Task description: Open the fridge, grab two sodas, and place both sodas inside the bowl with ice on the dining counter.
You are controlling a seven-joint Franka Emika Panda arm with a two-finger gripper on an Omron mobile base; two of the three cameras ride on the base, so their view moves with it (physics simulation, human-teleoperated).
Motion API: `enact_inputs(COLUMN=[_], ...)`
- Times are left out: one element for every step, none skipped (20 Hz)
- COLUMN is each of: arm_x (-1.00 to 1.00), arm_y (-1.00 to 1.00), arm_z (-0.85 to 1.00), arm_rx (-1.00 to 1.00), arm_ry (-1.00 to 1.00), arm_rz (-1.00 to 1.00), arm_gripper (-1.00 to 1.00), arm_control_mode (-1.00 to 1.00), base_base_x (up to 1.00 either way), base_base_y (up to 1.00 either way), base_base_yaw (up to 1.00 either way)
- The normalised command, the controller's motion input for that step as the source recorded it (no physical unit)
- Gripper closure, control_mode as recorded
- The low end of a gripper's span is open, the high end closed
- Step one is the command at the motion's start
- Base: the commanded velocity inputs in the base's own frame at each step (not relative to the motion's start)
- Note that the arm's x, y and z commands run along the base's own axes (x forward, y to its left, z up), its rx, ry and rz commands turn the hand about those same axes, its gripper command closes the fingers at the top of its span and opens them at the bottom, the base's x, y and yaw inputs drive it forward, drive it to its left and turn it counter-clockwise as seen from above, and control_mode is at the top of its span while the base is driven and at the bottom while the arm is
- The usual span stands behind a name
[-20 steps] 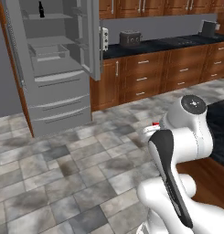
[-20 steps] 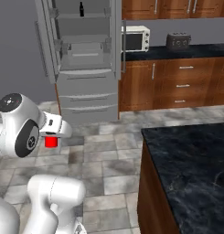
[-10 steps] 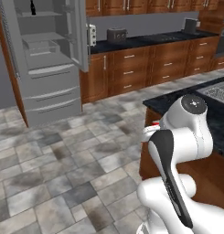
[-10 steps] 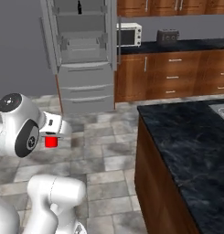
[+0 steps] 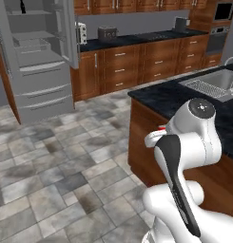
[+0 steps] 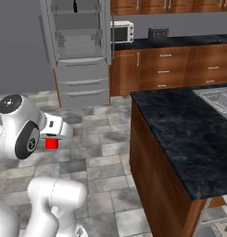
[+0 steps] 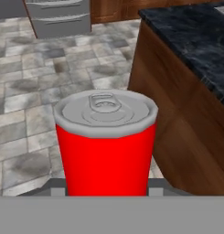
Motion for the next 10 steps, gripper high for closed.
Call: enact_inputs(arm_x=[0.0,0.0,0.0,0.0,0.0,0.0,0.0,0.0,0.0,0.0], arm_y=[0.0,0.0,0.0,0.0,0.0,0.0,0.0,0.0,0.0,0.0], arm_z=[0.0,0.0,0.0,0.0,0.0,0.0,0.0,0.0,0.0,0.0], arm_rx=[0.0,0.0,0.0,0.0,0.0,0.0,0.0,0.0,0.0,0.0], arm_ry=[0.0,0.0,0.0,0.0,0.0,0.0,0.0,0.0,0.0,0.0], arm_rz=[0.0,0.0,0.0,0.0,0.0,0.0,0.0,0.0,0.0,0.0], arm_gripper=[1.0,1.0,1.0,1.0,1.0,1.0,1.0,1.0,1.0,1.0], arm_control_mode=[1.0,1.0,1.0,1.0,1.0,1.0,1.0,1.0,1.0,1.0], base_base_x=[-0.75,-0.71,-0.65,-0.57,-0.51,-0.4,-0.26,-0.13,-0.03,0.0], base_base_y=[0.0,0.0,0.0,0.0,-0.02,-0.1,-0.21,-0.24,-0.34,-0.41], base_base_yaw=[-0.1,-0.1,-0.1,-0.11,-0.12,-0.12,-0.12,-0.11,-0.09,-0.07])
